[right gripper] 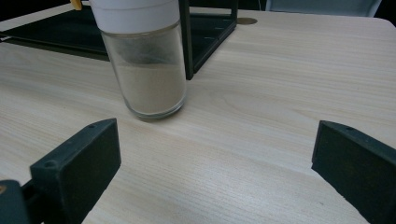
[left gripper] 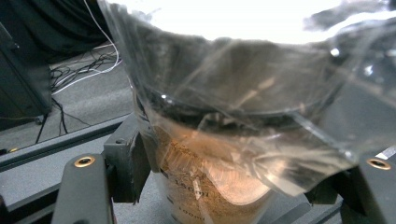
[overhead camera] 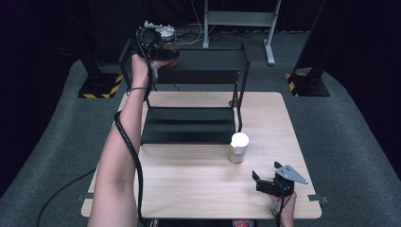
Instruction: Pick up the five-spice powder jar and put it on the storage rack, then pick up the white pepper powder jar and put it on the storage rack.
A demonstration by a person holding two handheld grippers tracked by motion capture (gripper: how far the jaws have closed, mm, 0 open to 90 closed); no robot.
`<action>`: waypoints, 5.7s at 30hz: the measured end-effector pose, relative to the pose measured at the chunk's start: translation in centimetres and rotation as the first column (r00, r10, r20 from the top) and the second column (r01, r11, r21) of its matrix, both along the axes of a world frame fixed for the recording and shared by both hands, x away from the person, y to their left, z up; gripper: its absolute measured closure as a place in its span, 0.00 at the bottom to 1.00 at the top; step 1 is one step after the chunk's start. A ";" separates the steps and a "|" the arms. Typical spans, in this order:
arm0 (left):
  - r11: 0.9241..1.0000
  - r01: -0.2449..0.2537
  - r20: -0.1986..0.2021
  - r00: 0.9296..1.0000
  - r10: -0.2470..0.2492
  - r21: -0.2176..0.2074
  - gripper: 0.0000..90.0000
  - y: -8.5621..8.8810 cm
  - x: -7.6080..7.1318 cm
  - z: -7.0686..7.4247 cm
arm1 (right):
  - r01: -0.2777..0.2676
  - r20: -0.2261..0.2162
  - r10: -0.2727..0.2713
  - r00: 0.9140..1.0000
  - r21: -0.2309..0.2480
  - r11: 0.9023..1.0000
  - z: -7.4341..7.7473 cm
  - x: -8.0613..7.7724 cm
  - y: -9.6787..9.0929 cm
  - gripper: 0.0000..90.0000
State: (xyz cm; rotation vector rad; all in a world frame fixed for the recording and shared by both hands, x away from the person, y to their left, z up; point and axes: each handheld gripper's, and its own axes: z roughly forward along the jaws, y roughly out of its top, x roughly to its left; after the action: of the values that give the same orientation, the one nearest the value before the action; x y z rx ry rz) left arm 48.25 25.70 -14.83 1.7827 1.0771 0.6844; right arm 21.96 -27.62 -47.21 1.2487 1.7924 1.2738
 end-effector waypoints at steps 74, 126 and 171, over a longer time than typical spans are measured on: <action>0.931 0.206 -0.201 0.968 -0.149 0.303 0.00 2.3 -19.6 -25.1 | 0.003 -0.010 -0.003 1.000 -0.019 1.000 0.2 0.2 0.4 0.00; 0.984 0.083 -0.263 0.964 -0.039 0.157 0.01 2.5 -20.2 -28.9 | 0.084 -0.016 -0.087 0.996 -0.151 0.985 0.9 -0.1 3.3 0.00; 0.984 0.099 -0.262 0.963 -0.058 0.146 0.04 2.7 -20.2 -28.9 | 0.006 -0.029 -0.009 1.000 -0.093 0.996 1.9 7.8 9.9 0.33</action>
State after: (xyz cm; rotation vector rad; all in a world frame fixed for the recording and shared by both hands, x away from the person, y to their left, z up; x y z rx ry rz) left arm 28.09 28.39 -43.76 2.0832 1.1409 0.5103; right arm 29.73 -17.70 -45.34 1.2281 1.8443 1.1600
